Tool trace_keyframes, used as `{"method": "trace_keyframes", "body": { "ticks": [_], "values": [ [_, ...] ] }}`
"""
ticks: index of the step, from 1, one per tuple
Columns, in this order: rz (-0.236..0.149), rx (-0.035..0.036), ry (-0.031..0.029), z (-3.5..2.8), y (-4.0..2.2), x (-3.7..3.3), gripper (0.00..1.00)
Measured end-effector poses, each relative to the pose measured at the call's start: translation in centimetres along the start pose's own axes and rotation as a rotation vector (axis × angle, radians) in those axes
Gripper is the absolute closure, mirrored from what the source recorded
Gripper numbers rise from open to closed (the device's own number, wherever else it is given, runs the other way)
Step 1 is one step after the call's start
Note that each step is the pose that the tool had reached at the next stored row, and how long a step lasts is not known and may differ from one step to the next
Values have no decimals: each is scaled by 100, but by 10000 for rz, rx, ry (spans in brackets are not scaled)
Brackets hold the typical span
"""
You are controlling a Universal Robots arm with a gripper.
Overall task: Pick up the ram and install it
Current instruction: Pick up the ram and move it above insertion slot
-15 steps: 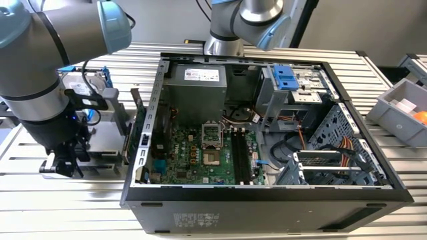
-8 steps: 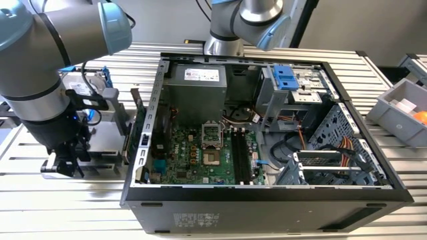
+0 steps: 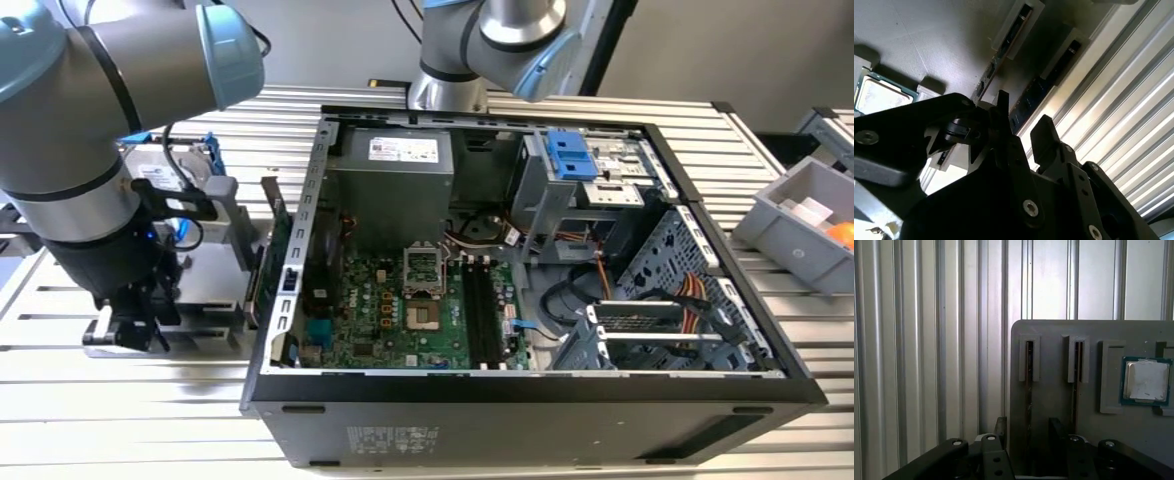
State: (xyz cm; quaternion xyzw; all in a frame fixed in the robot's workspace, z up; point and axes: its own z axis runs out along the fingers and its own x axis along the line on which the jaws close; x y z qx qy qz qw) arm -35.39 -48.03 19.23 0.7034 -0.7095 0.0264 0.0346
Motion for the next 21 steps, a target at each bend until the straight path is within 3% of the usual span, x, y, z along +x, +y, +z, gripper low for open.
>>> {"method": "trace_keyframes", "body": {
  "ticks": [8, 11, 21],
  "values": [
    [-1, 0, -4, 2, 0, 0, 0],
    [-1, -3, -49, 3, 0, 6, 0],
    [-22, -2, -70, 9, 0, 9, 0]
  ]
}}
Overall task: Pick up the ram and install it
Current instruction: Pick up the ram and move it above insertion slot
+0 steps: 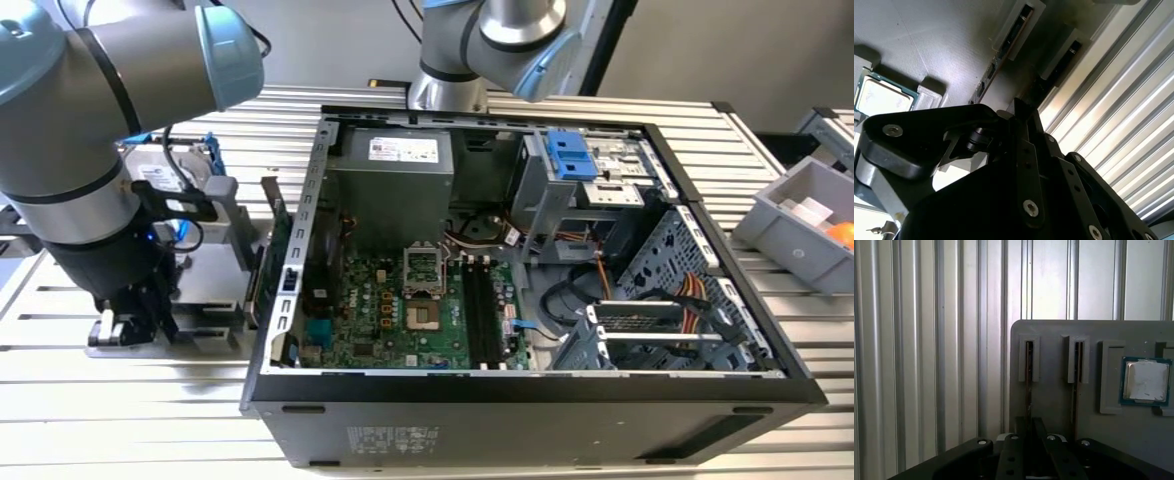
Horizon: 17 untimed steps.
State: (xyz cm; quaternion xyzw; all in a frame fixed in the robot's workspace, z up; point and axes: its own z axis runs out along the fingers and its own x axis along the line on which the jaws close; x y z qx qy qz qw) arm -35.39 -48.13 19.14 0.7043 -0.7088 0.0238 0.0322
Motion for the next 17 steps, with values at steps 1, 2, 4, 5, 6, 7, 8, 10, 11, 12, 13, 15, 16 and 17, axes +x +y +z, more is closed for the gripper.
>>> {"method": "trace_keyframes", "body": {
  "ticks": [1, 2, 4, 5, 6, 7, 8, 10, 11, 12, 13, 15, 16, 17],
  "values": [
    [-8, 1, -1, 1, 0, 0, 0],
    [-14, 1, -1, 1, 0, 0, 0],
    [-29, 3, 0, 2, 0, 0, 0],
    [-43, 4, 0, 2, 0, 0, 0],
    [-57, 5, 0, 2, 0, 0, 0],
    [-66, 6, 0, 2, 0, 0, 0],
    [-69, 6, 0, 2, 0, 0, 0],
    [-75, 7, 0, 2, 0, 0, 0],
    [-79, 8, 0, 3, -1, 0, 0],
    [-82, 7, 0, 2, 0, 0, 0],
    [-84, 8, 0, 3, 0, 0, 0],
    [-90, 9, 0, 3, 0, -1, 100],
    [-93, 9, 0, 3, 0, -1, 100],
    [-97, 9, 0, 3, 0, -1, 100]
  ]
}}
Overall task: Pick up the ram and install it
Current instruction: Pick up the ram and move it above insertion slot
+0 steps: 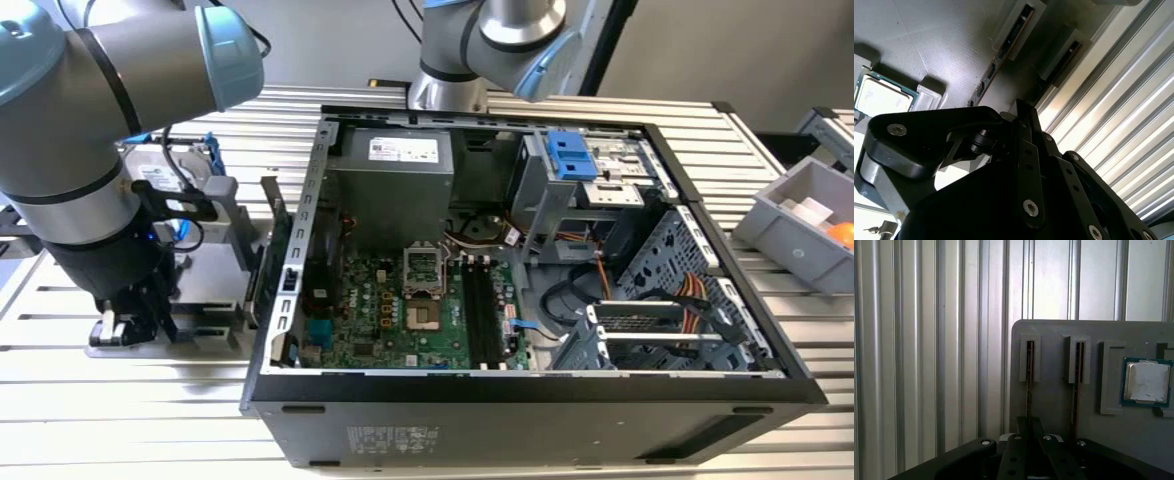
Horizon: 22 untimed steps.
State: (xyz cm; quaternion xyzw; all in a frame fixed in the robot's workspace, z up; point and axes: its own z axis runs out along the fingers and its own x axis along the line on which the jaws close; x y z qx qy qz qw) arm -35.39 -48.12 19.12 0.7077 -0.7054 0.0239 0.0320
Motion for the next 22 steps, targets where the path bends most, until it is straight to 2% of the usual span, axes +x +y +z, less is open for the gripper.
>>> {"method": "trace_keyframes", "body": {
  "ticks": [18, 22],
  "values": [
    [-56, 5, 0, 0, 0, 0, 100],
    [-56, 4, 1, -23, 0, 2, 100]
  ]
}}
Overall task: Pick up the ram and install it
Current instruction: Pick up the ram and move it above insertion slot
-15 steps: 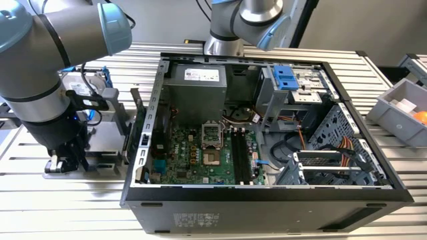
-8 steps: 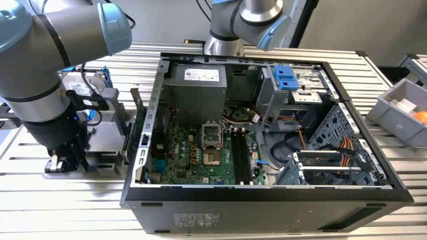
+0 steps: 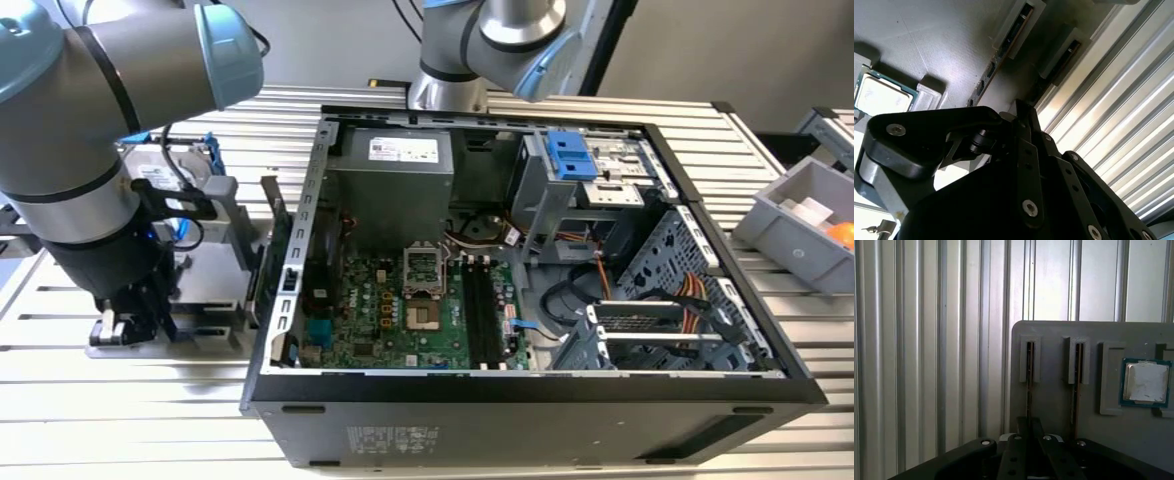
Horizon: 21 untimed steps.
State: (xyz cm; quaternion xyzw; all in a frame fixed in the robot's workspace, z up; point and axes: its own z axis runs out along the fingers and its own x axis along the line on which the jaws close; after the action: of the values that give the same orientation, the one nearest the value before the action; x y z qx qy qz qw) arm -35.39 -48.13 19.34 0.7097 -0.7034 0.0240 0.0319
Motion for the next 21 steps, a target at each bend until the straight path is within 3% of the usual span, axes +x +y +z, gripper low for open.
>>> {"method": "trace_keyframes", "body": {
  "ticks": [21],
  "values": [
    [-1, 0, 0, -190, 2, 15, 100]
  ]
}}
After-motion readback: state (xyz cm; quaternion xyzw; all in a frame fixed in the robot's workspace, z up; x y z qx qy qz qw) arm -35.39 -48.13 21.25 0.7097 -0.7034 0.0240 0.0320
